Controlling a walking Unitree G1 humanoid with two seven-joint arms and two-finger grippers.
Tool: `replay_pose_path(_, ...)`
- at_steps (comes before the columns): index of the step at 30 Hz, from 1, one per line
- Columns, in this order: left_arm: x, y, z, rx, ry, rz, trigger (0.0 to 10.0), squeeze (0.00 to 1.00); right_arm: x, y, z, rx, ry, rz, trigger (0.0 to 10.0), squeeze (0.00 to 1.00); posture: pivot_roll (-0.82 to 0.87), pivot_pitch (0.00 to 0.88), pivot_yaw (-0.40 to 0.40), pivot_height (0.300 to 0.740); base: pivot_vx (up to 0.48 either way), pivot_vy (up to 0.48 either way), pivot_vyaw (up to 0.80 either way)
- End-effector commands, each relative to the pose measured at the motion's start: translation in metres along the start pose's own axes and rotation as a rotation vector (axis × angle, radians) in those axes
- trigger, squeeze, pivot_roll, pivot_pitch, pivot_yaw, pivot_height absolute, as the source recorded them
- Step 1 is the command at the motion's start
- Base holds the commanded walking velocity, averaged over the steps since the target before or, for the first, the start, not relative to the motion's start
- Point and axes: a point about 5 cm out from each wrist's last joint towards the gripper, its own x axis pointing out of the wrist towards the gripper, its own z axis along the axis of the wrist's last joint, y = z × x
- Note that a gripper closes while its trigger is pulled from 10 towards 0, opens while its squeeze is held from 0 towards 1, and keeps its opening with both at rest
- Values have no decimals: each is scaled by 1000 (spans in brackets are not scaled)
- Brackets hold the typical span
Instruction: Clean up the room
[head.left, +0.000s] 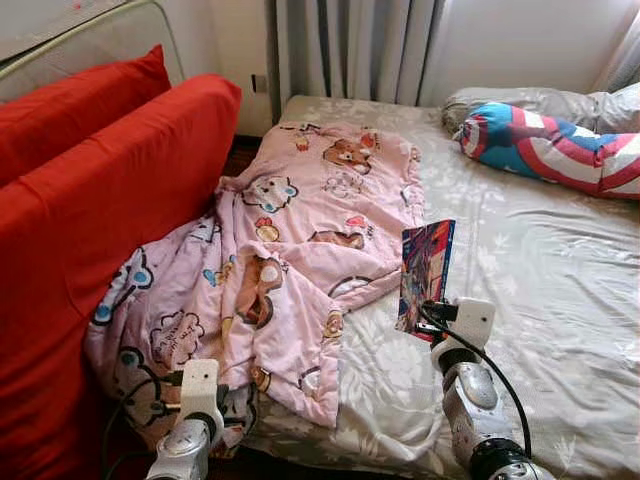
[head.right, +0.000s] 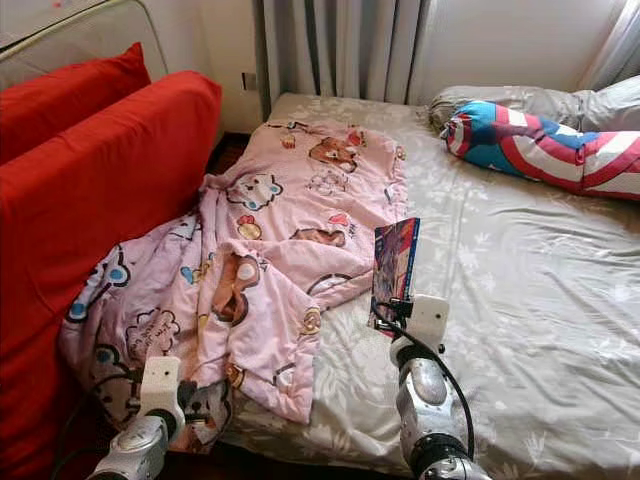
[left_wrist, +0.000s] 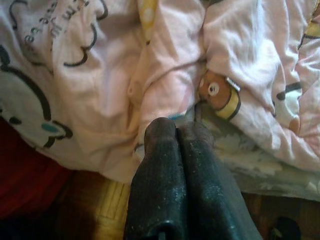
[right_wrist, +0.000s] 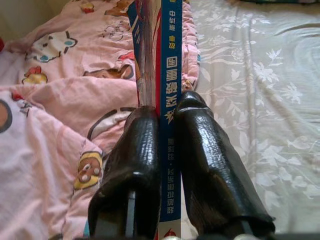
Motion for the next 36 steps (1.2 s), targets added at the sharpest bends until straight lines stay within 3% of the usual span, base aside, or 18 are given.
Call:
replay_pose_path(1, -2, 0, -12, -9, 73, 12, 10000, 0, 7, 3, 13, -14, -35, 13, 10000, 0, -37, 0, -21, 740, 0, 0, 0)
replay_pose_path(6, -6, -2, -25, 5, 136, -15, 10000, 0, 9, 4, 17, -10, -55, 6, 10000, 0, -38, 0, -16, 740, 0, 0, 0)
replay_pose_path(15, -12, 9, -39, -15, 185, 42, 10000, 0, 9, 8, 17, 7, -59, -1, 10000, 0, -31, 0, 3, 740, 0, 0, 0)
replay_pose_path(21, -16, 4, -48, 25, 224, 28, 10000, 0, 10, 9, 19, 8, -57, 5, 10000, 0, -34, 0, -1, 740, 0, 0, -794)
replay_pose_path(30, -13, 5, -41, 29, 185, 53, 10000, 0, 11, 11, 18, -6, -52, 7, 10000, 0, -34, 27, -5, 740, 0, 0, -783)
replay_pose_path(36, -15, 5, -46, 72, 200, 49, 10000, 0, 11, 12, 19, -8, -55, 9, 10000, 0, -40, 37, -3, 740, 0, -400, -781)
